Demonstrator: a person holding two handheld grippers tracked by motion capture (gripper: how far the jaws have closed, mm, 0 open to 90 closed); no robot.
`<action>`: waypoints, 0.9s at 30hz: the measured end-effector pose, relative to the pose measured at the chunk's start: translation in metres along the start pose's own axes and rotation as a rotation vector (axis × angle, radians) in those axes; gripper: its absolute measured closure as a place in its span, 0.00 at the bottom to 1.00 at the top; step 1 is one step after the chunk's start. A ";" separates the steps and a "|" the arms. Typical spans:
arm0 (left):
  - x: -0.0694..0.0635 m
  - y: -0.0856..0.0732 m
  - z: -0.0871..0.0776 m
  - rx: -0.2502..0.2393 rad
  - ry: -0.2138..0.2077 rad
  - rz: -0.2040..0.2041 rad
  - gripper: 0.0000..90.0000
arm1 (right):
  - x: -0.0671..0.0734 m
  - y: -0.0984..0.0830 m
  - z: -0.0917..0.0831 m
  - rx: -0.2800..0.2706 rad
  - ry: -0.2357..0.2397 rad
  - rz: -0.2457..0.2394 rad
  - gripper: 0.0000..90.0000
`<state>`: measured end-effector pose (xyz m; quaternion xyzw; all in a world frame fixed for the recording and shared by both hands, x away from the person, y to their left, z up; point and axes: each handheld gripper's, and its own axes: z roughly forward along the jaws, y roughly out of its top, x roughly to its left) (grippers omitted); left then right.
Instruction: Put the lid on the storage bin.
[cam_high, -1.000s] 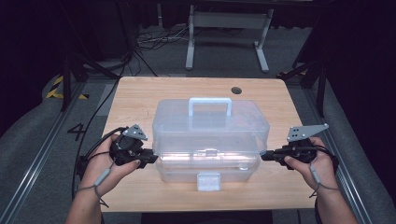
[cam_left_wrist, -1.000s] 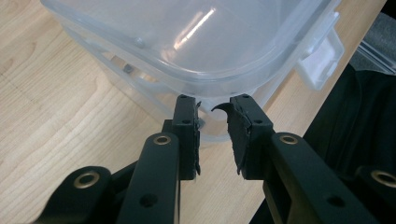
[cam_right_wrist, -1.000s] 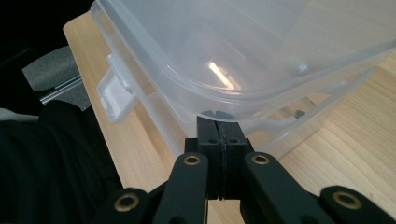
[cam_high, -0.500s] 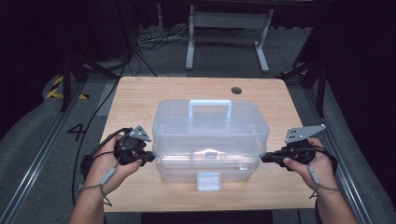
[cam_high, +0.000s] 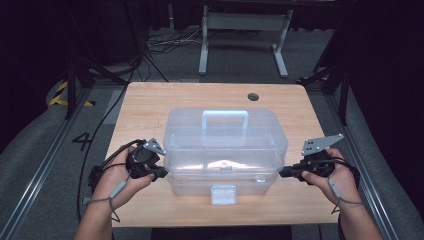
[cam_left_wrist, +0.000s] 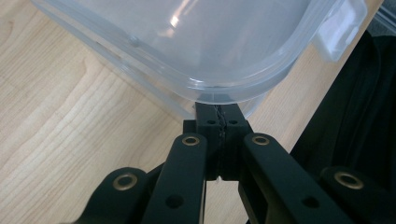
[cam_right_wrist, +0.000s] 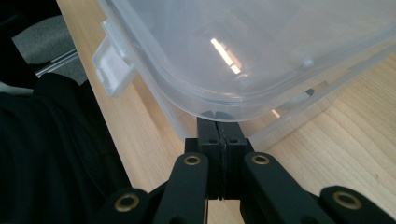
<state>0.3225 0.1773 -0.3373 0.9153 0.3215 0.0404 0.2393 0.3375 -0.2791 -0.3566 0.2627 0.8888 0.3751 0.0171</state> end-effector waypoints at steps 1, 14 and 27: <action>0.000 0.000 0.000 0.000 0.000 0.000 1.00 | 0.000 0.000 0.000 0.000 0.000 0.000 1.00; -0.002 0.001 0.008 0.078 0.010 0.012 1.00 | 0.001 -0.001 0.007 0.084 0.006 -0.004 1.00; -0.005 0.001 0.013 0.132 0.003 0.025 0.99 | 0.001 -0.002 0.013 0.148 0.011 -0.012 1.00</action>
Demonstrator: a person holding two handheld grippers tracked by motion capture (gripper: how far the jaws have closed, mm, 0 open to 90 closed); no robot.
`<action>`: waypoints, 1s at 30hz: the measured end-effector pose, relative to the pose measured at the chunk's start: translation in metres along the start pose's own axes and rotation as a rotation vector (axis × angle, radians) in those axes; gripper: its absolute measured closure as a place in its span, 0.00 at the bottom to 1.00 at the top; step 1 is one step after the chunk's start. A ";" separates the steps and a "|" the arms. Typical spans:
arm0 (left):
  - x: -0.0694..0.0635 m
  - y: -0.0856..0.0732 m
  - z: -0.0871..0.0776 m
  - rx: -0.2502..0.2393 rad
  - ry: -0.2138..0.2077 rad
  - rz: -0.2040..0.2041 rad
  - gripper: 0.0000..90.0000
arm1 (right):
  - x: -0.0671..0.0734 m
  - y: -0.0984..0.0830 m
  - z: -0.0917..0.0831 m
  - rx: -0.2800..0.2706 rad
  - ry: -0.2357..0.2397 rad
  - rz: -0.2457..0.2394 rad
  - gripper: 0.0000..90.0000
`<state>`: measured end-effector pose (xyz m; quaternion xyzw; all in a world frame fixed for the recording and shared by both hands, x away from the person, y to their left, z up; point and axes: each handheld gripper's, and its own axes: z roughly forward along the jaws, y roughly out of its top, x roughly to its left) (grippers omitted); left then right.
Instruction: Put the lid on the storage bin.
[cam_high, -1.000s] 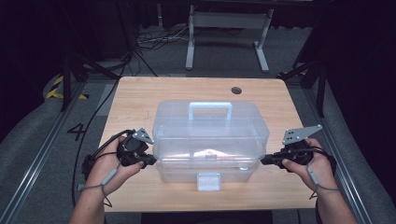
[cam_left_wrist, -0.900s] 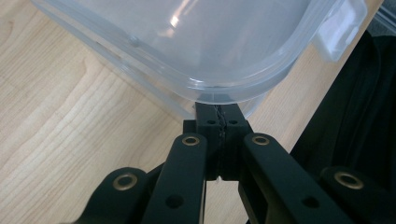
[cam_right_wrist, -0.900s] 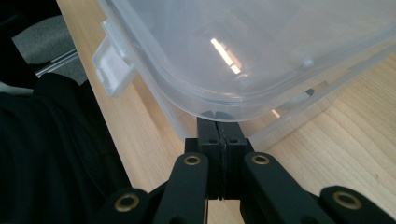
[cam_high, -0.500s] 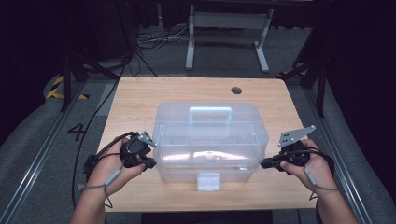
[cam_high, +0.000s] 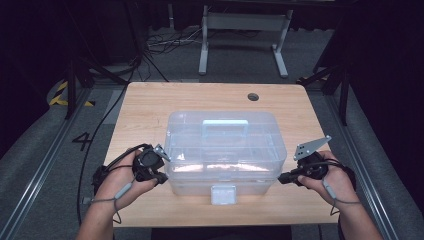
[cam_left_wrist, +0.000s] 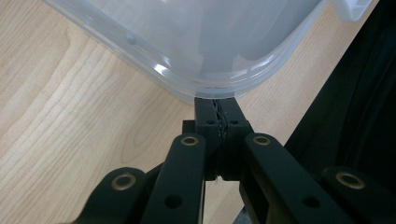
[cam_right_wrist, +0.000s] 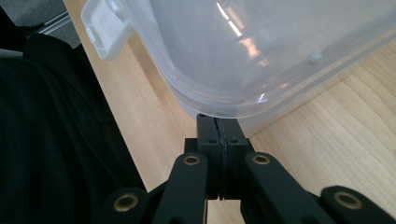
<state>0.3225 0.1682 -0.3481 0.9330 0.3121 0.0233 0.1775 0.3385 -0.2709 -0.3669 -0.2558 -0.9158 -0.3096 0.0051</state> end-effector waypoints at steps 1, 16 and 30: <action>0.000 0.000 0.000 0.003 -0.002 -0.001 0.99 | 0.000 0.000 0.000 0.005 0.000 0.001 1.00; 0.000 -0.003 -0.001 0.023 -0.007 0.003 0.95 | -0.001 -0.003 0.000 0.031 0.025 0.005 0.99; 0.013 -0.022 -0.026 -0.126 0.027 -0.111 0.77 | -0.007 -0.005 -0.024 -0.080 0.026 0.022 0.86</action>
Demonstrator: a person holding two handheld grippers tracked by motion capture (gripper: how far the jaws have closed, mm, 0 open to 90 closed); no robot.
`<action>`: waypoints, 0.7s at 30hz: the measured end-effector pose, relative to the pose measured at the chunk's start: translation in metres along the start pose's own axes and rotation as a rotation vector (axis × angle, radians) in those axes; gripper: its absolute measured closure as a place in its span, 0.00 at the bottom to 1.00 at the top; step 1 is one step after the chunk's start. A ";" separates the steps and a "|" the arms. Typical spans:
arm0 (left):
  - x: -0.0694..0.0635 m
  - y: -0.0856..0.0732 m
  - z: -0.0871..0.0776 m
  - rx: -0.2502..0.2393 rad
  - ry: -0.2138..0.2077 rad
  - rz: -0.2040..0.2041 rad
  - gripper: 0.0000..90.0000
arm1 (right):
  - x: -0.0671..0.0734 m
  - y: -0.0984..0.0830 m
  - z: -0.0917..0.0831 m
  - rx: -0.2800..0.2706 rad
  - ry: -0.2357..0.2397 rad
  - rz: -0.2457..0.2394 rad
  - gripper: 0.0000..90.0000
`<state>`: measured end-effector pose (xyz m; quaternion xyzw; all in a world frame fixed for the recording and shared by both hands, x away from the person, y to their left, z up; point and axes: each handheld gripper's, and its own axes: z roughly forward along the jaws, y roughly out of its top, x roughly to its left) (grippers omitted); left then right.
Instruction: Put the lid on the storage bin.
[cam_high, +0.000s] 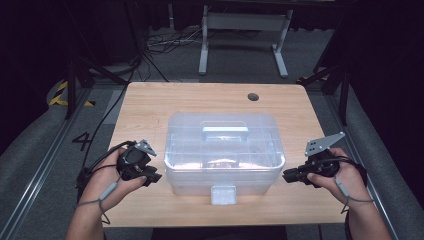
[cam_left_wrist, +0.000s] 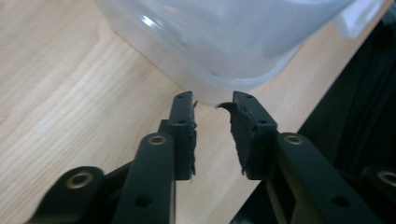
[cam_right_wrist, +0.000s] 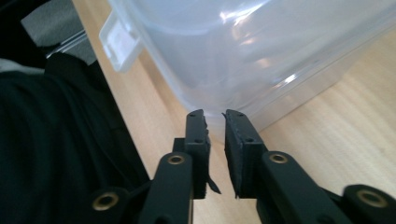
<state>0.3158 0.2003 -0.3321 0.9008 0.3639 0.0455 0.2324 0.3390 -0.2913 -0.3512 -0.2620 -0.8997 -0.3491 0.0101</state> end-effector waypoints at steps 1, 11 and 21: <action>0.001 -0.002 -0.002 -0.016 0.006 -0.013 0.76 | -0.001 0.000 -0.002 -0.012 -0.007 -0.002 0.84; 0.017 -0.014 -0.011 -0.179 0.070 -0.104 0.63 | -0.019 0.001 -0.022 -0.167 -0.125 0.040 0.62; 0.046 -0.022 -0.006 -0.307 0.159 -0.158 0.46 | -0.054 -0.018 -0.028 -0.277 -0.261 0.136 0.47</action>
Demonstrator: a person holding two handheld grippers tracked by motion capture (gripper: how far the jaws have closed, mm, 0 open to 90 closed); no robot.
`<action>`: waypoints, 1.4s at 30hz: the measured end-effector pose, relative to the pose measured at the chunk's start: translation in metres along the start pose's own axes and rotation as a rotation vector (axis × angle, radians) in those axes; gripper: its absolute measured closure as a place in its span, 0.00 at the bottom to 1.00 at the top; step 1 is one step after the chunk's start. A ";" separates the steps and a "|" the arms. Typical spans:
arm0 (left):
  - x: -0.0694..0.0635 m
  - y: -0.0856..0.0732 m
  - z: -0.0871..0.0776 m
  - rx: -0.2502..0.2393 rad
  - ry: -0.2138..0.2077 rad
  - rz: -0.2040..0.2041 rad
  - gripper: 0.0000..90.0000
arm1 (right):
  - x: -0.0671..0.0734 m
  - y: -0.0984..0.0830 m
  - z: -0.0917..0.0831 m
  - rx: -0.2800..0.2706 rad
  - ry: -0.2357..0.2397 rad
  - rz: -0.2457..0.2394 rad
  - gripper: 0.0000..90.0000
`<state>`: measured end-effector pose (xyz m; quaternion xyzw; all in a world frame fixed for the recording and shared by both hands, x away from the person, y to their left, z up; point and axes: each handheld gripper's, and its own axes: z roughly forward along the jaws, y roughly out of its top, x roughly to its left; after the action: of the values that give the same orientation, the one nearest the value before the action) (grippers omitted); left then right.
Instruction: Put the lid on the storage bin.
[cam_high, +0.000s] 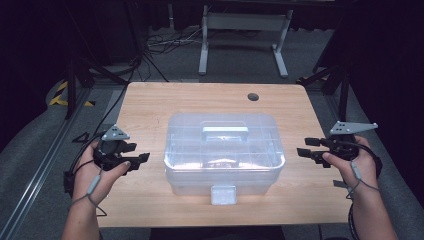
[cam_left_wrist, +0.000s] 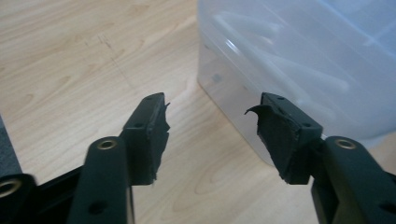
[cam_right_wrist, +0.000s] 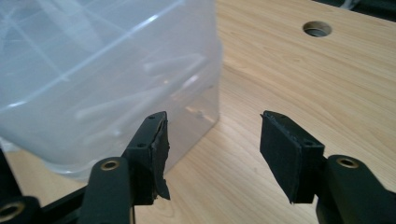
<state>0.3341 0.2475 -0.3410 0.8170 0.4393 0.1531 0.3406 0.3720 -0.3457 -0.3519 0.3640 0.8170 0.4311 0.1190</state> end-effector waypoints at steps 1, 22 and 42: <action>0.002 -0.001 0.002 0.001 0.006 0.007 0.44 | -0.003 -0.002 0.000 -0.002 -0.006 0.004 0.46; 0.044 -0.022 0.045 0.013 0.042 -0.044 0.34 | -0.056 -0.043 0.041 0.038 -0.076 0.062 0.35; 0.056 -0.044 0.089 0.057 -0.017 -0.056 0.26 | -0.078 -0.079 0.077 0.076 -0.132 0.105 0.28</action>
<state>0.3876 0.2723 -0.4389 0.8151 0.4632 0.1241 0.3251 0.4276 -0.3816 -0.4705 0.4383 0.8029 0.3806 0.1358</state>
